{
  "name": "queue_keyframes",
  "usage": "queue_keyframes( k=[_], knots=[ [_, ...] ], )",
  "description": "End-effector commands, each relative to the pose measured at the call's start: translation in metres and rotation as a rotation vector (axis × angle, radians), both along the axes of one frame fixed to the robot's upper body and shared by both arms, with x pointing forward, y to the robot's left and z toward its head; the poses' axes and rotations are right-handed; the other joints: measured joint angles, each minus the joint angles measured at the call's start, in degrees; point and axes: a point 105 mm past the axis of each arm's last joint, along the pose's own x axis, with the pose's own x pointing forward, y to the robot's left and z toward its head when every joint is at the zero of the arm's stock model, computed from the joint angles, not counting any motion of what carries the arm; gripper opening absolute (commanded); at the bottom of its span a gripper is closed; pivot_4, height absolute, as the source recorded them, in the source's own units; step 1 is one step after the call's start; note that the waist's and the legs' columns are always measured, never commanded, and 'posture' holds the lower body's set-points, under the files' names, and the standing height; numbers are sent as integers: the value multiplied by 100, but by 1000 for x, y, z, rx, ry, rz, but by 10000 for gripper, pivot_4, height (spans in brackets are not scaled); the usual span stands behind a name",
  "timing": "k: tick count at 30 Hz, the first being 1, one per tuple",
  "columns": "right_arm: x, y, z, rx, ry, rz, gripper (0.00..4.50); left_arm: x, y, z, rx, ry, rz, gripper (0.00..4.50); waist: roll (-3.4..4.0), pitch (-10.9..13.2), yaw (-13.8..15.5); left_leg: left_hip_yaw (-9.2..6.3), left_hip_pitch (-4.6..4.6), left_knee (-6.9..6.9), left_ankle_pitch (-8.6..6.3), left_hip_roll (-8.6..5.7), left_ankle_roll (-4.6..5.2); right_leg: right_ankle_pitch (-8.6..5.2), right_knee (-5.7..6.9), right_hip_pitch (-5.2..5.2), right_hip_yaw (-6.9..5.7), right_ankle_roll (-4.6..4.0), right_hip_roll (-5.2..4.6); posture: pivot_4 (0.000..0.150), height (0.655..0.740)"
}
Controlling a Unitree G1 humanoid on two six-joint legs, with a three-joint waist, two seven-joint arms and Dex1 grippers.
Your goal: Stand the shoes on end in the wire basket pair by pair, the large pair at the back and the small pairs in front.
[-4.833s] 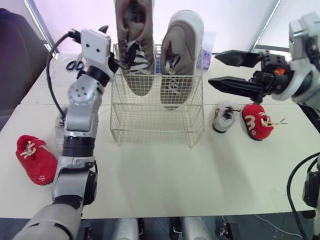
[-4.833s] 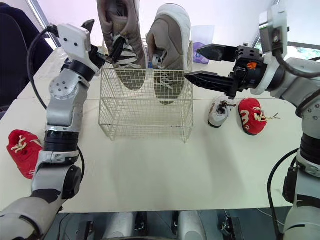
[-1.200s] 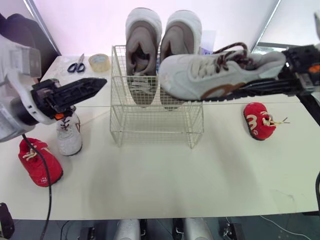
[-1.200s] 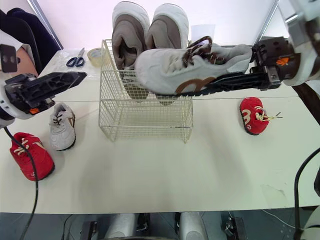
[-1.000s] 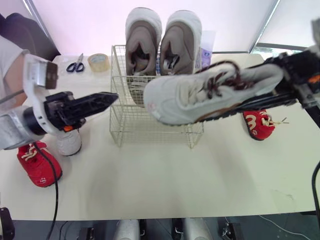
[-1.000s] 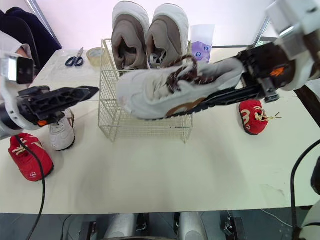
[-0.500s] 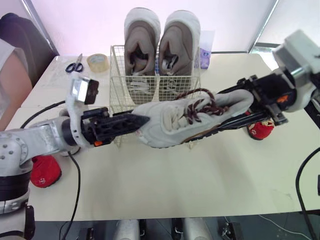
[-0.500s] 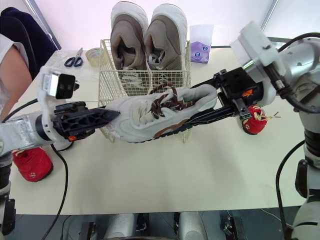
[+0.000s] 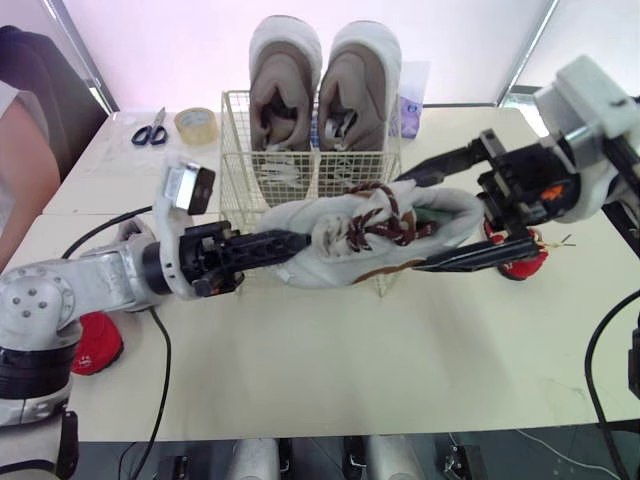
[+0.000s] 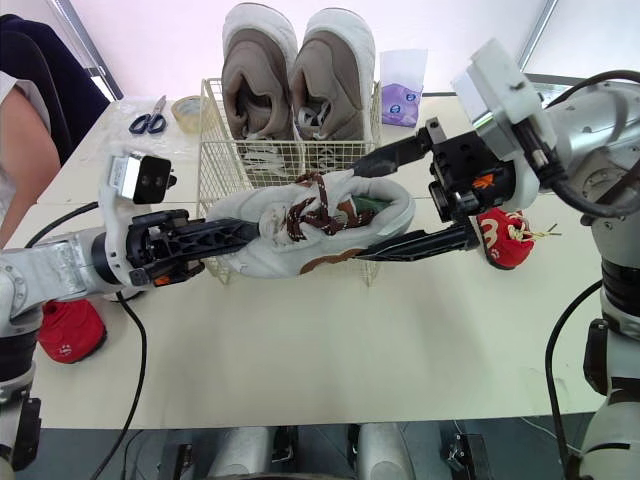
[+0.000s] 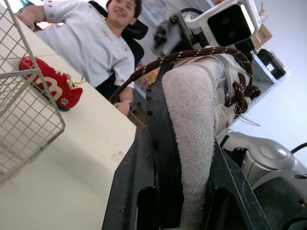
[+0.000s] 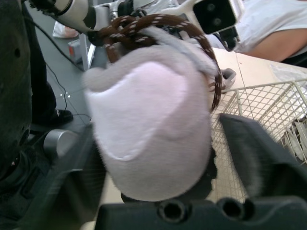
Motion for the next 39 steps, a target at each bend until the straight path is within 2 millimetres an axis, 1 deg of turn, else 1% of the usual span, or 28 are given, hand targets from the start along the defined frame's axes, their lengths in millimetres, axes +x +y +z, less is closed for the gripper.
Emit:
queue_keyframes(
  k=[1, 3, 4, 5, 7, 9, 11, 15, 17, 24, 28, 32, 33, 35, 39],
  knots=[
    [15, -33, 18, 174, 54, -194, 44009, 0, 18, 27, -87, -105, 94, 3123, -4, -2, 14, 0, 0, 1, 0, 0, 0, 0, 0, 1, 0, 0, -1, 1500, 7357],
    [26, -56, 16, 407, 203, -281, 44009, 6, 30, 41, -170, -147, 187, 3123, -17, -9, 33, 0, 0, 2, 0, -2, 2, 0, 0, 3, -1, -1, -3, 1500, 7357],
    [28, -62, 12, 509, 278, -293, 44009, 9, 35, 47, -204, -161, 223, 3123, -35, -19, 39, -5, 0, 3, -1, -2, 2, 0, -2, 8, -4, -1, -3, 1500, 7357],
    [30, -62, 6, 634, 357, -278, 44009, 11, 37, 52, -238, -178, 256, 3123, -38, -20, 37, -9, 7, 3, -2, 1, 4, 0, -6, 19, -6, -2, -4, 1500, 7357],
    [29, -51, -2, 791, 451, -235, 44009, 14, 37, 56, -274, -200, 285, 3123, -41, -21, 18, -11, 9, 6, -2, 1, 4, 1, -4, 24, -8, -3, -16, 1500, 7357],
    [27, -27, -14, 868, 526, -200, 44009, 17, 33, 59, -309, -220, 303, 3123, -26, -14, -6, -8, 12, 2, -2, 1, 4, 2, 2, 24, -6, -3, -17, 1500, 7357],
    [27, -2, -18, 941, 586, -173, 44009, 22, 28, 60, -345, -226, 311, 3123, -24, -14, -17, -10, 12, -1, 0, 2, 3, 2, 8, 19, -6, -3, -11, 1500, 7357],
    [30, 31, -13, 1037, 654, -143, 44009, 28, 19, 56, -374, -221, 304, 3123, -24, -15, -9, -11, 12, -1, 3, 5, -3, 2, 10, 18, -6, -3, 9, 1500, 7357],
    [29, 42, -8, 1064, 663, -124, 44009, 28, 15, 52, -376, -217, 294, 3123, -24, -15, -3, -9, 10, 1, 3, 3, -3, 3, 8, 18, -6, -2, 7, 1500, 7357],
    [33, 50, 6, 1108, 641, -108, 44009, 31, 6, 37, -349, -199, 287, 3123, -25, -16, -3, -9, 7, 3, -4, -1, 10, 3, 0, 20, -9, -1, 5, 1500, 7357],
    [34, 52, 8, 1113, 632, -93, 44009, 37, 2, 32, -328, -196, 320, 3123, -25, -16, -15, -10, 8, 1, -8, 2, 17, 3, 2, 19, -9, -1, 9, 1500, 7357],
    [34, 54, 8, 1115, 626, -85, 44009, 41, 1, 30, -334, -194, 340, 3123, -25, -16, -12, -10, 8, 1, -12, 3, 24, 3, 2, 18, -9, -2, 9, 1500, 7357],
    [34, 54, 8, 1117, 623, -85, 41739, 41, 1, 30, -335, -194, 342, 3123, -25, -16, -12, -10, 8, 1, -12, 3, 24, 3, 2, 18, -9, -2, 8, 1500, 7357],
    [34, 55, 9, 1120, 619, -84, 35807, 41, 1, 30, -335, -194, 343, 3123, -25, -16, -11, -10, 8, 1, -12, 2, 25, 3, 2, 19, -9, -1, 7, 1500, 7357],
    [33, 53, 11, 1122, 603, -84, 16648, 41, -1, 29, -329, -191, 344, 3123, -25, -16, -11, -10, 7, 0, -15, 3, 29, 3, 1, 18, -9, -1, 7, 1500, 7357]
  ],
)
